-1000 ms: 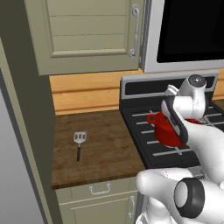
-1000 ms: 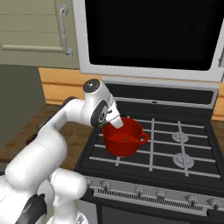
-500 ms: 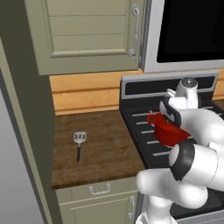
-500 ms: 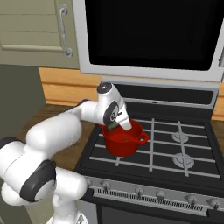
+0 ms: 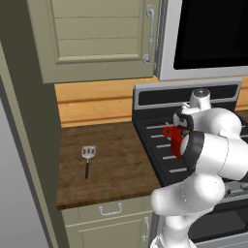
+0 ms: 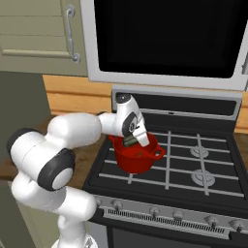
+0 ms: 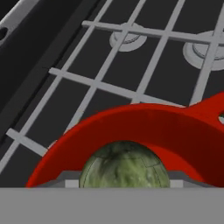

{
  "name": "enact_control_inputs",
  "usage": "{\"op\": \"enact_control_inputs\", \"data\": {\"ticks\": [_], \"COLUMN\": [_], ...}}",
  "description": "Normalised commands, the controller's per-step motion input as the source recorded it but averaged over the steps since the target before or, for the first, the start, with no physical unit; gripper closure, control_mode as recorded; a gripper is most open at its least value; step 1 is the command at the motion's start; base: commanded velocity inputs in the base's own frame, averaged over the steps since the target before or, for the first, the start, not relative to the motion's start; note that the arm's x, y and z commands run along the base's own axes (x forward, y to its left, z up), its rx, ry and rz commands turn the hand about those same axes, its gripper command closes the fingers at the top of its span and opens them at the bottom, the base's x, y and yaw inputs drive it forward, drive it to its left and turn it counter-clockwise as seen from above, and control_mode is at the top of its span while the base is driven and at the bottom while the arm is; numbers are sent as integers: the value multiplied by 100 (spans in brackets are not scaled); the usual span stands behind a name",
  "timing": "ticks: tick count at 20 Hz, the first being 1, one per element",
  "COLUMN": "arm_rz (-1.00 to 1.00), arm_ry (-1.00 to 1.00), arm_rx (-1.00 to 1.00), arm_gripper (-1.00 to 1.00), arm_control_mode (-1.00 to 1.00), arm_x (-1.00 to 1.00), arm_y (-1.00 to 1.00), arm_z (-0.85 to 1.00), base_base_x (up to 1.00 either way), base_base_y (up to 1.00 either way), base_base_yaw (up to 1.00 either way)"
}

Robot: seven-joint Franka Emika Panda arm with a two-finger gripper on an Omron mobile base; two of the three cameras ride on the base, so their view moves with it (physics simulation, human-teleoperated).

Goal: Put the cucumber and bell pepper in the pot. Retrieve the spatula and lightly stir the vegetables in the pot.

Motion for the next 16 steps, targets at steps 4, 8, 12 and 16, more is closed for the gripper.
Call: {"op": "enact_control_inputs", "data": {"ticks": [4,8,12,16], "arm_rz": [-5,-3,-4,-2], "arm_ry": [8,4,1,-1], "arm_rx": [2,0,0,0], "arm_gripper": [100,100,-100,-100], "arm_control_mode": [-100,-100,-100,-100], "arm_x": [29,6,0,-8], "arm_y": [-15,0,0,-3], "arm_z": [-28,-35,-32,-6], "base_base_x": [0,0,0,0], "base_base_y": [0,0,0,0], "base_base_yaw": [0,0,0,0]}}
